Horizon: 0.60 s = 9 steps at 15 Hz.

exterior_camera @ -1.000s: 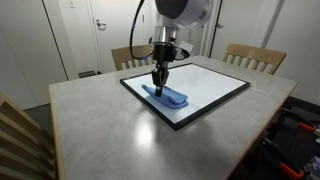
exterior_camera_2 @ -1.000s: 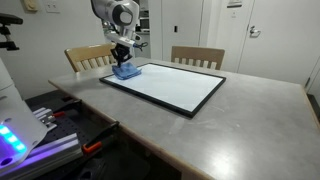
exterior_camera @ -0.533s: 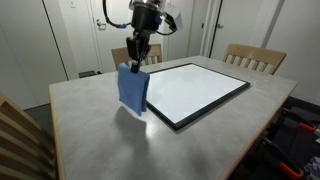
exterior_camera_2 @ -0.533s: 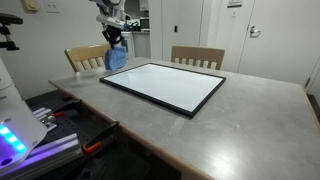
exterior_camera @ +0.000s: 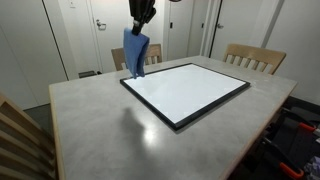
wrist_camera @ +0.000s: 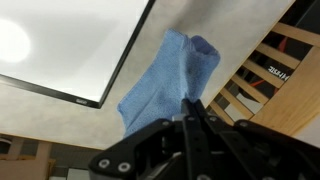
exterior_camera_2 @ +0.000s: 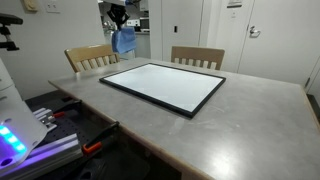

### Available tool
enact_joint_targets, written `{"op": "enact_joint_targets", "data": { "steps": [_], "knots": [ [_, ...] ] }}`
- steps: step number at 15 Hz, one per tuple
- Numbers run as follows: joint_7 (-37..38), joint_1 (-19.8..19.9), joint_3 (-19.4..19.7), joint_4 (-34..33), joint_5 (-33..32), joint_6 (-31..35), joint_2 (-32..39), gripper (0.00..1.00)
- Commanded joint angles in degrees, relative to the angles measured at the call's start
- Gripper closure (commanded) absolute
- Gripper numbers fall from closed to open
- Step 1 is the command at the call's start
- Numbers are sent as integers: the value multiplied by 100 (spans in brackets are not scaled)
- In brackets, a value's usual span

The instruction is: Wipe the whiteboard with the blue towel

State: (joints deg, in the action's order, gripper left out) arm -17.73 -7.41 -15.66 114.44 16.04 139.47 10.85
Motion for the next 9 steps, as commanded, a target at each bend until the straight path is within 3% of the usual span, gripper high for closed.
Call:
{"op": "enact_joint_targets", "data": {
  "steps": [1,5,9],
  "knots": [
    [-294,195,188,137,402,114,167,99],
    [-264,202,285,-124,245,-89,630,99],
    [-590,281,138,-608,278,-447,1197,99]
  ]
}}
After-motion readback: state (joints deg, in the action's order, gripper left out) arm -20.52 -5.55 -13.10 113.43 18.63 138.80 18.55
